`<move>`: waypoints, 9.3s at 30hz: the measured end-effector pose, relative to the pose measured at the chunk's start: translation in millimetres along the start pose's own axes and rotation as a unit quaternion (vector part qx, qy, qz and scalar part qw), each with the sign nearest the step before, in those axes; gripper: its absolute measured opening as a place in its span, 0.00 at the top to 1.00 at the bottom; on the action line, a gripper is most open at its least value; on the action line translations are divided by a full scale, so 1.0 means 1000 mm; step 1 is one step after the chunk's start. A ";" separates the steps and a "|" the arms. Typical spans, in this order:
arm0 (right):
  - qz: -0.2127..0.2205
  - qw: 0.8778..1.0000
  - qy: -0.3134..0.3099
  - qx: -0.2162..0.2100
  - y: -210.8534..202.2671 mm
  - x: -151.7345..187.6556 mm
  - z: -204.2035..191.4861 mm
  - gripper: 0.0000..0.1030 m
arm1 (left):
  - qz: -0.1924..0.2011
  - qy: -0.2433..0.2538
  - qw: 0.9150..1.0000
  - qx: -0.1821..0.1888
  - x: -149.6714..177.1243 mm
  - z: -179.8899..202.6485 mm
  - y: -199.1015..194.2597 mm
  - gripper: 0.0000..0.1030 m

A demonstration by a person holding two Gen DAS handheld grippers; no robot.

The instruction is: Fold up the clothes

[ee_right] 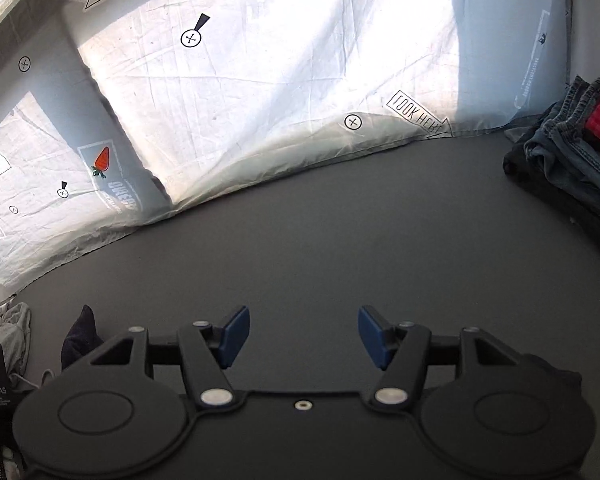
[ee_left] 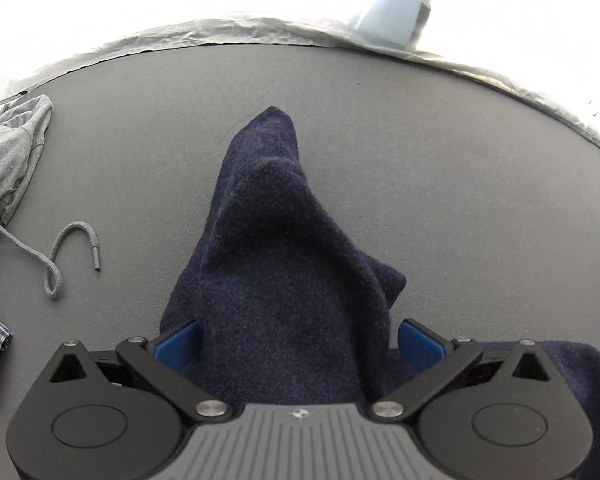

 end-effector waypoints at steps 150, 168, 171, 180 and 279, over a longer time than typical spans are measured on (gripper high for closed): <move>0.006 0.985 -0.168 0.033 0.151 -0.019 -0.053 0.77 | 0.084 0.162 0.977 0.112 -0.065 0.065 0.027 0.73; 0.005 0.988 -0.153 -0.025 0.176 -0.015 -0.046 0.59 | 0.027 0.235 0.968 0.082 -0.030 0.086 0.087 0.48; 0.003 0.983 -0.175 -0.049 0.180 -0.018 -0.048 0.51 | 0.019 0.226 0.969 0.092 -0.034 0.088 0.092 0.49; 0.096 0.968 -0.229 0.018 0.158 -0.041 -0.069 0.97 | 0.075 0.175 0.976 0.107 -0.046 0.088 0.081 0.86; -0.003 0.939 0.140 0.313 -0.013 0.155 0.263 0.63 | 0.004 -0.006 0.999 -0.048 0.185 -0.004 -0.017 0.00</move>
Point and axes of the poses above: each gripper's, at about its wrist camera, not at the fingertips, and y roughly the way its jaws point, z to its right, x to its underside, the point moved 1 cm from there along y, roughly the way its jaws point, and after that the axes turned 15 degrees about -y, right-handed, at the moved point
